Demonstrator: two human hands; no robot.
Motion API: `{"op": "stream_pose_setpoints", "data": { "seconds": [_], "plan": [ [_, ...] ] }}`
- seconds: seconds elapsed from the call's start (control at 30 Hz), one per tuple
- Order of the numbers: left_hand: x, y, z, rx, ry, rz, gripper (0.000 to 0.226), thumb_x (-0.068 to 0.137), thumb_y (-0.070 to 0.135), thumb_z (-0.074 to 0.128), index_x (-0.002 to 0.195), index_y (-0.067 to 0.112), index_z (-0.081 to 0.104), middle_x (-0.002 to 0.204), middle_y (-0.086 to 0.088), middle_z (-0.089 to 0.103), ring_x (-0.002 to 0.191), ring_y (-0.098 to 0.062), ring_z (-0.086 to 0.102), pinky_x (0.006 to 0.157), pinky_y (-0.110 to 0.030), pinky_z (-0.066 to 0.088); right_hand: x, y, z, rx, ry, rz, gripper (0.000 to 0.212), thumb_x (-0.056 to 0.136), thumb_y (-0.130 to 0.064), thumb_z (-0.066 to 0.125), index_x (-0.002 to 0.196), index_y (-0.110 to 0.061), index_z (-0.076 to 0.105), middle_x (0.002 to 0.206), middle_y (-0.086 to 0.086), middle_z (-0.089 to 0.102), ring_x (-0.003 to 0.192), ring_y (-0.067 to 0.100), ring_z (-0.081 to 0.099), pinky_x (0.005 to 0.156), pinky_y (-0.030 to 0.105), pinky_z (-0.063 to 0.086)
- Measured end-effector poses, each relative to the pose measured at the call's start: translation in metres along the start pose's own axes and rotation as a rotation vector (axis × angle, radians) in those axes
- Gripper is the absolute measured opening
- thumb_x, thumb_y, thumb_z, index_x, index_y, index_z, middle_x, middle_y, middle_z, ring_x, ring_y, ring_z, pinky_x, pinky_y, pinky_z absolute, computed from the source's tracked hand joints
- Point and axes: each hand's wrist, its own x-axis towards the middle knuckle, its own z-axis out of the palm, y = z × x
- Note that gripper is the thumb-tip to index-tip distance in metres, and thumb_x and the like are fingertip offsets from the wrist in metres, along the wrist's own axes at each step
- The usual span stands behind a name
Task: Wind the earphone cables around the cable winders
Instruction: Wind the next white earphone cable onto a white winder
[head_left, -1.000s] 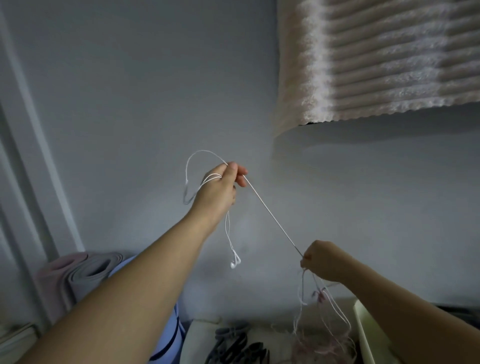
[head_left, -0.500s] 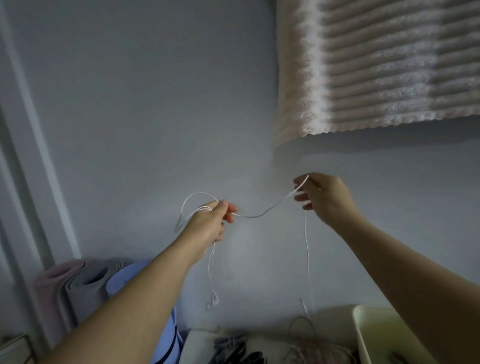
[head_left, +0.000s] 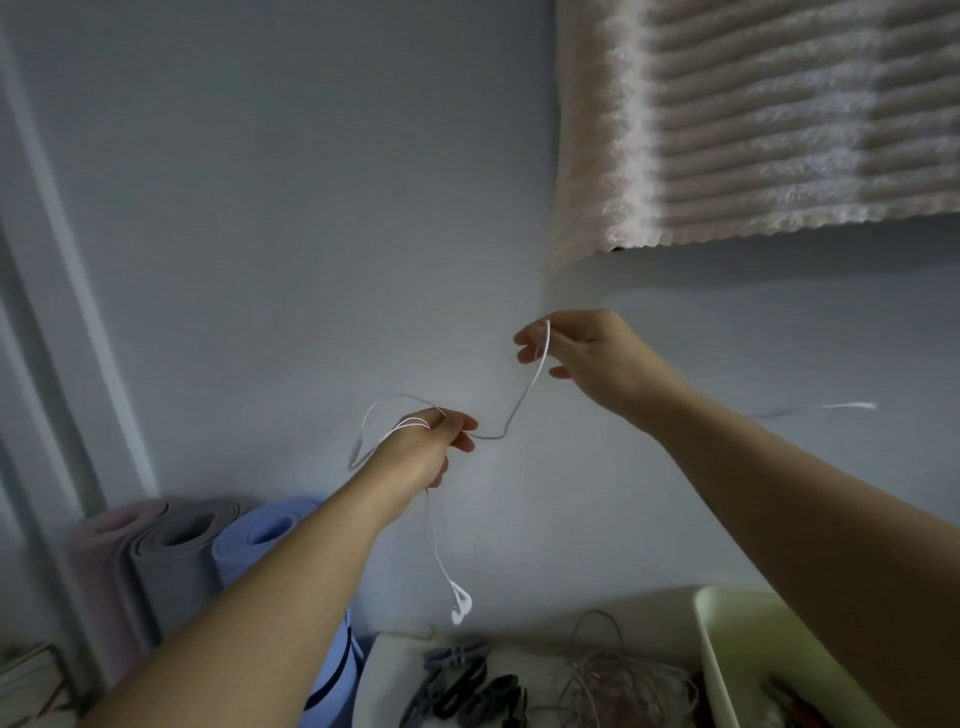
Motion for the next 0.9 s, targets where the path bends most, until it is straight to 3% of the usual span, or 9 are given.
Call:
{"op": "stream_pose_setpoints", "data": {
  "seconds": [0.1, 0.37, 0.57, 0.67, 0.73, 0.8, 0.9],
  "plan": [
    [-0.007, -0.014, -0.011, 0.022, -0.019, -0.082, 0.025, 0.102, 0.017, 0.040, 0.091, 0.017, 0.063, 0.080, 0.003, 0.062, 0.046, -0.010, 0.031, 0.042, -0.017, 0.030, -0.009, 0.005, 0.020, 0.113, -0.039, 0.108, 0.024, 0.098, -0.018, 0.047, 0.085, -0.024, 0.067, 0.085, -0.007, 0.069, 0.094, 0.013, 0.064, 0.086, 0.034, 0.052],
    [-0.016, -0.078, -0.048, 0.015, -0.021, -0.283, 0.025, 0.103, 0.019, 0.038, 0.096, 0.013, 0.061, 0.084, -0.001, 0.061, 0.038, -0.006, 0.027, 0.038, -0.016, 0.025, -0.019, 0.047, 0.091, 0.317, -0.040, 0.361, 0.026, 0.096, -0.012, 0.047, 0.080, -0.020, 0.066, 0.087, -0.001, 0.067, 0.092, 0.012, 0.061, 0.090, 0.036, 0.049],
    [-0.012, -0.135, -0.060, -0.030, -0.067, -0.506, 0.025, 0.103, 0.024, 0.041, 0.101, 0.009, 0.062, 0.084, -0.003, 0.066, 0.043, -0.007, 0.025, 0.044, -0.018, 0.021, -0.027, 0.100, 0.151, 0.365, -0.071, 0.541, 0.023, 0.097, -0.015, 0.049, 0.082, -0.017, 0.066, 0.085, 0.001, 0.065, 0.087, 0.013, 0.056, 0.084, 0.034, 0.048],
    [-0.009, -0.165, -0.061, 0.159, -0.215, -0.673, 0.024, 0.103, 0.026, 0.042, 0.102, 0.004, 0.053, 0.078, -0.005, 0.071, 0.038, -0.008, 0.023, 0.041, -0.016, 0.022, -0.038, 0.127, 0.175, 0.359, -0.082, 0.687, 0.021, 0.096, -0.010, 0.050, 0.081, -0.011, 0.066, 0.083, 0.005, 0.062, 0.076, 0.015, 0.054, 0.069, 0.029, 0.049],
    [-0.008, -0.176, -0.060, 0.386, -0.365, -0.725, 0.027, 0.104, 0.027, 0.040, 0.098, 0.006, 0.055, 0.076, -0.003, 0.070, 0.037, -0.007, 0.023, 0.040, -0.016, 0.022, -0.046, 0.147, 0.184, 0.231, -0.128, 0.753, 0.015, 0.094, -0.010, 0.054, 0.090, -0.006, 0.068, 0.083, 0.007, 0.062, 0.064, 0.015, 0.055, 0.059, 0.023, 0.047],
    [-0.005, -0.179, -0.061, 0.538, -0.446, -0.731, 0.033, 0.103, 0.024, 0.041, 0.087, 0.007, 0.064, 0.074, -0.001, 0.064, 0.042, -0.008, 0.025, 0.041, -0.016, 0.022, -0.054, 0.164, 0.190, 0.108, -0.165, 0.771, 0.015, 0.092, -0.009, 0.057, 0.098, -0.001, 0.068, 0.078, 0.007, 0.061, 0.059, 0.015, 0.057, 0.058, 0.022, 0.050],
    [0.002, -0.174, -0.063, 0.645, -0.459, -0.662, 0.026, 0.095, 0.019, 0.052, 0.074, 0.011, 0.064, 0.062, 0.001, 0.048, 0.042, -0.010, 0.026, 0.040, -0.019, 0.023, -0.062, 0.184, 0.191, 0.051, -0.224, 0.808, 0.023, 0.088, 0.007, 0.054, 0.107, 0.004, 0.066, 0.073, 0.011, 0.059, 0.058, 0.017, 0.058, 0.052, 0.018, 0.052]
  ]
}}
